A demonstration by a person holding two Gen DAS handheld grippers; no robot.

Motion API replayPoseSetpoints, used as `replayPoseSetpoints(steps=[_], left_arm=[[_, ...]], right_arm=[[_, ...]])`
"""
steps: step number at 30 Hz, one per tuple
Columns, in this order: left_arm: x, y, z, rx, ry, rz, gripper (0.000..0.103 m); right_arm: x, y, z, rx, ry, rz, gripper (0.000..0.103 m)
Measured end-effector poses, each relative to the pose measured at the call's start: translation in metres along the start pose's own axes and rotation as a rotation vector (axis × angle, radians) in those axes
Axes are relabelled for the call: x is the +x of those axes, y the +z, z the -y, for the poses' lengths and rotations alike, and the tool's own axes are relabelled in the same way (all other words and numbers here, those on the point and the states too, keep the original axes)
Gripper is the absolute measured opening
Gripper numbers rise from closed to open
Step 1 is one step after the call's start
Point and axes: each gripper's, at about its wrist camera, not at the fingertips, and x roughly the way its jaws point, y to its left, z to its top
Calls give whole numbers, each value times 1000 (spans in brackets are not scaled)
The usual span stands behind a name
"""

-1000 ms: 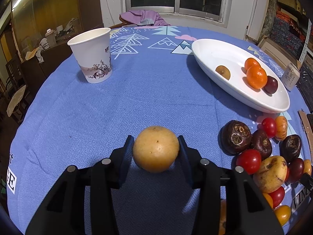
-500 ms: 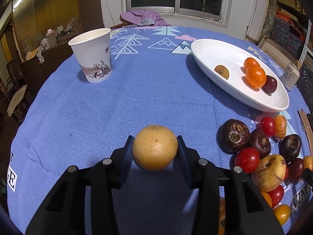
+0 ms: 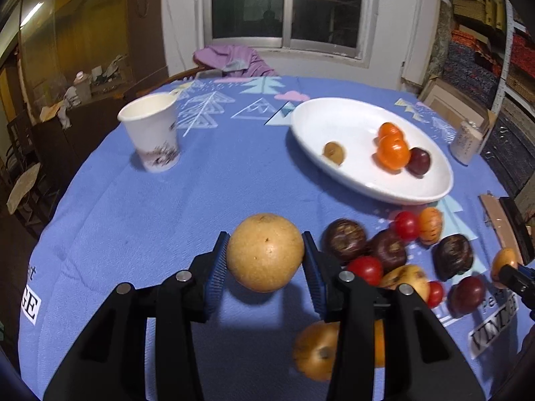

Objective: Organize fruits
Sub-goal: 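Carry the pale fruit and the persimmon over the white plate with both tools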

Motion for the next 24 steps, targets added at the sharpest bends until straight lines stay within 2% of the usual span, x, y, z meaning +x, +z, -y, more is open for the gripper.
replayPoseSetpoints(steps=[4, 9, 15, 18, 24], left_arm=[[-5, 27, 26, 27, -62, 6, 43], [7, 71, 56, 56, -85, 24, 43], [52, 103, 70, 87, -37, -7, 43], [79, 115, 65, 63, -31, -37, 42], [125, 131, 56, 46, -37, -82, 42]], right_arm=[[-2, 30, -3, 6, 36, -1, 45], [7, 88, -8, 0, 1, 35, 45], [54, 141, -3, 31, -22, 9, 45], [87, 159, 3, 39, -51, -16, 45], [137, 171, 13, 21, -116, -59, 45]])
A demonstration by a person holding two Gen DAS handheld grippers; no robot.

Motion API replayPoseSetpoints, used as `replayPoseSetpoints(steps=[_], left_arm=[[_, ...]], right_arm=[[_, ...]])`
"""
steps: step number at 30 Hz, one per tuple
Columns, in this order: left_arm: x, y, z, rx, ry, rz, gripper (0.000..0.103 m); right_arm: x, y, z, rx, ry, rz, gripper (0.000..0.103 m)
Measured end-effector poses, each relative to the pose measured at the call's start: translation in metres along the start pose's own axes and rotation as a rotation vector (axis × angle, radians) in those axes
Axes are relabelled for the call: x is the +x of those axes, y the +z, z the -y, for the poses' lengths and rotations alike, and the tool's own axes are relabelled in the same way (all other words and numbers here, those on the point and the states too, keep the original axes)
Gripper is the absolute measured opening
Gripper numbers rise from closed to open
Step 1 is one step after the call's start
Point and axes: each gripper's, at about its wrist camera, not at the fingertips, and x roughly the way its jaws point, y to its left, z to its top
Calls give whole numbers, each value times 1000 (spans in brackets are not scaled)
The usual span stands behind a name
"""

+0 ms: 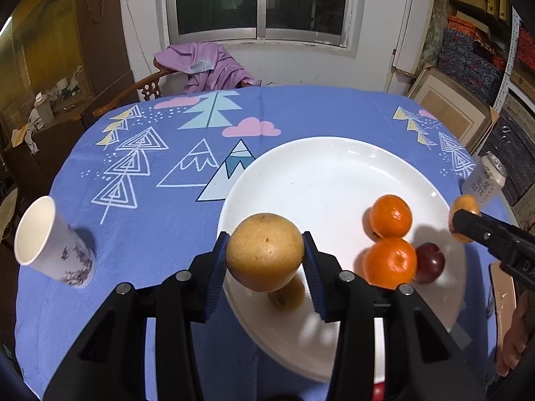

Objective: Organize fruits
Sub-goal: 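Lower both fruits onto the white plate and open both tools, then move both open tools back from the plate to the fruit pile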

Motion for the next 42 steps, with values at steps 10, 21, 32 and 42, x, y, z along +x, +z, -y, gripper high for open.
replayPoseSetpoints(steps=[10, 21, 32, 42], left_arm=[[26, -6, 1, 36, -41, -36, 47], [11, -2, -8, -16, -98, -3, 60], [-47, -11, -22, -36, -52, 105, 79], [-101, -95, -35, -30, 20, 91, 81]], right_arm=[[27, -3, 1, -11, -11, -23, 47], [-2, 6, -8, -35, 22, 63, 56], [-37, 7, -29, -43, 89, 119, 65], [-102, -52, -24, -15, 132, 138, 78]])
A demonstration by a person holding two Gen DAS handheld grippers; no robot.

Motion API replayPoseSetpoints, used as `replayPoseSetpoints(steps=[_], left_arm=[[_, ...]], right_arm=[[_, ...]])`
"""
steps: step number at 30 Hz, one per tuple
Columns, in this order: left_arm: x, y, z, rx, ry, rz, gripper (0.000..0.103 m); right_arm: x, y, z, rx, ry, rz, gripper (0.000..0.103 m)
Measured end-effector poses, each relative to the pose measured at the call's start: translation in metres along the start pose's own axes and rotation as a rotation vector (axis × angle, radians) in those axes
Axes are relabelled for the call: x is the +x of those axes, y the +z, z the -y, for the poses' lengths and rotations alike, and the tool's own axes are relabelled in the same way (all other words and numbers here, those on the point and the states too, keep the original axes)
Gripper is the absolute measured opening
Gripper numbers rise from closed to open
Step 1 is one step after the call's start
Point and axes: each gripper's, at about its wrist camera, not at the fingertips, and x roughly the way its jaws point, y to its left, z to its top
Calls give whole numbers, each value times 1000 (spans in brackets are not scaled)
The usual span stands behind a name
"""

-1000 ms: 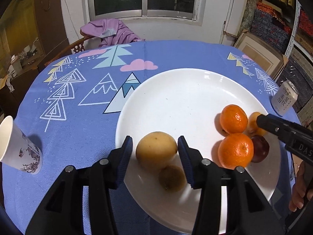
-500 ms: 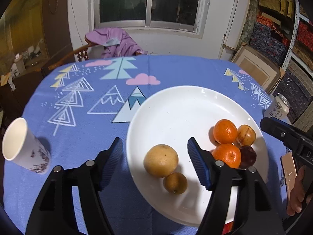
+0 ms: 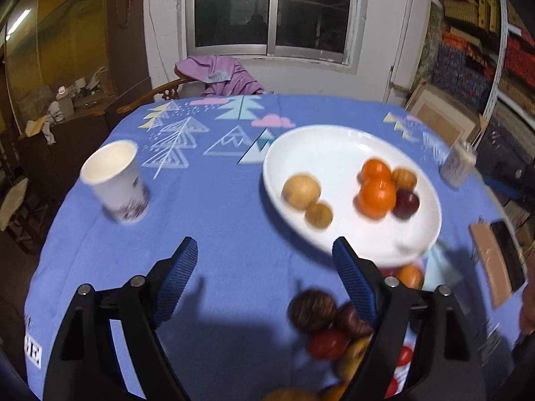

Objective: Organize fruits
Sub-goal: 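Move both open tools back from the plate to the fruit pile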

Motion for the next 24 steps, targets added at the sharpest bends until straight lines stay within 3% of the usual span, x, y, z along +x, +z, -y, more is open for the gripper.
replayPoseSetpoints(steps=[10, 14, 24], left_arm=[[-37, -71, -29, -67, -25, -21, 81], [-47, -85, -37, -91, -52, -19, 81], [-54, -110, -8, 50, -61, -30, 81]], right_arm=[[-32, -89, 65, 201, -49, -44, 79], [-37, -96, 74, 245, -43, -35, 79], [-30, -96, 70, 233, -26, -69, 79]])
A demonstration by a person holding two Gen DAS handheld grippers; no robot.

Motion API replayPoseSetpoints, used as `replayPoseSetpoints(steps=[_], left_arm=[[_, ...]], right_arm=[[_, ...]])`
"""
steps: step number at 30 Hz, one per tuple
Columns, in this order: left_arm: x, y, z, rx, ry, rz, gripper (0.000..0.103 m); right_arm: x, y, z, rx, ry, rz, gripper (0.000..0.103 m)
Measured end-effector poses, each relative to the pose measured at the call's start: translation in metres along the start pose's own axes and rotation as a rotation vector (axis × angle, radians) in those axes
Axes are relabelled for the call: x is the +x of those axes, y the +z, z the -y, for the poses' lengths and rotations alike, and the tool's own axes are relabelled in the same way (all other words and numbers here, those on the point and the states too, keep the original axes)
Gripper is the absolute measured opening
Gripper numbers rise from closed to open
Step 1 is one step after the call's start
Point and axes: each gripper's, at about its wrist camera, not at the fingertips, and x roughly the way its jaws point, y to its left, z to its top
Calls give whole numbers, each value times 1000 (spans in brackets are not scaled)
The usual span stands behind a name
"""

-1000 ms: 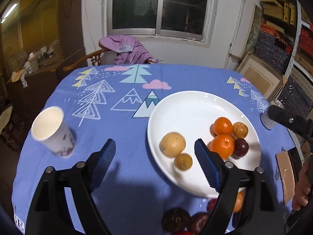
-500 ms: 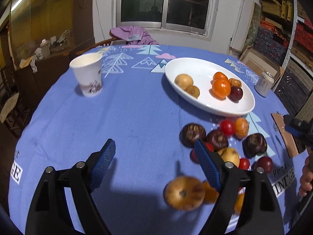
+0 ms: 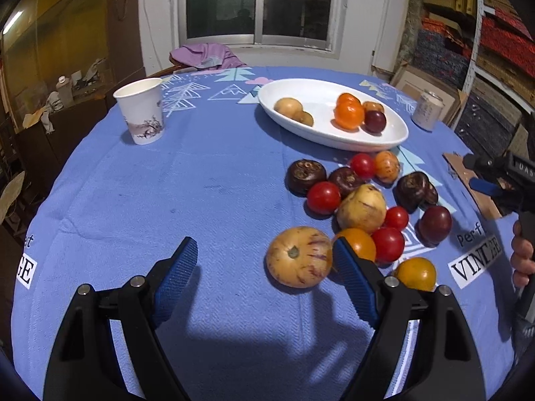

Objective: Organize fruits
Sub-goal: 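Move both open tools back from the plate to the fruit pile, then close the left tool on another pale yellow round fruit, then grasp a dark red plum with the right tool while the left tool holds the pale fruit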

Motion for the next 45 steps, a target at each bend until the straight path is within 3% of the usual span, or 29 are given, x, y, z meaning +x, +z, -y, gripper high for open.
replayPoseSetpoints(steps=[3, 8, 13, 15, 18, 20, 28, 30, 33, 35, 37, 45], left_arm=[[7, -1, 3, 16, 10, -24, 81], [10, 0, 0, 19, 43, -21, 92], [-3, 9, -24, -47, 218, 82, 96], [-4, 14, -47, -130, 271, 75, 95], [-7, 15, -73, -258, 200, 64, 95], [-8, 14, -77, -276, 165, 62, 95], [4, 8, -33, -93, 170, 41, 95], [6, 5, -23, -51, 174, 46, 91], [12, 2, -18, -31, 147, 23, 76], [19, 2, -19, -35, 121, -4, 56], [25, 1, -23, -58, 93, -33, 50], [27, 0, -22, -52, 90, -34, 49]], right_arm=[[1, 0, -1, 1, 4, -3, 79], [1, 0, -1, 1, 11, -9, 79], [0, 0, 0, 8, 18, -7, 80], [-2, 0, -2, 2, 20, -4, 80], [-2, 0, -2, 0, 24, -3, 80], [-3, 0, -2, 1, 24, -4, 80], [-3, 0, -2, -7, 25, -1, 80], [-4, -1, -3, -12, 27, 3, 80], [-6, -4, -8, -31, 27, 8, 80], [-4, -8, -12, -51, 22, 0, 80], [-2, -12, -17, -74, 24, -12, 80], [-3, -17, -31, -135, 28, -17, 80]])
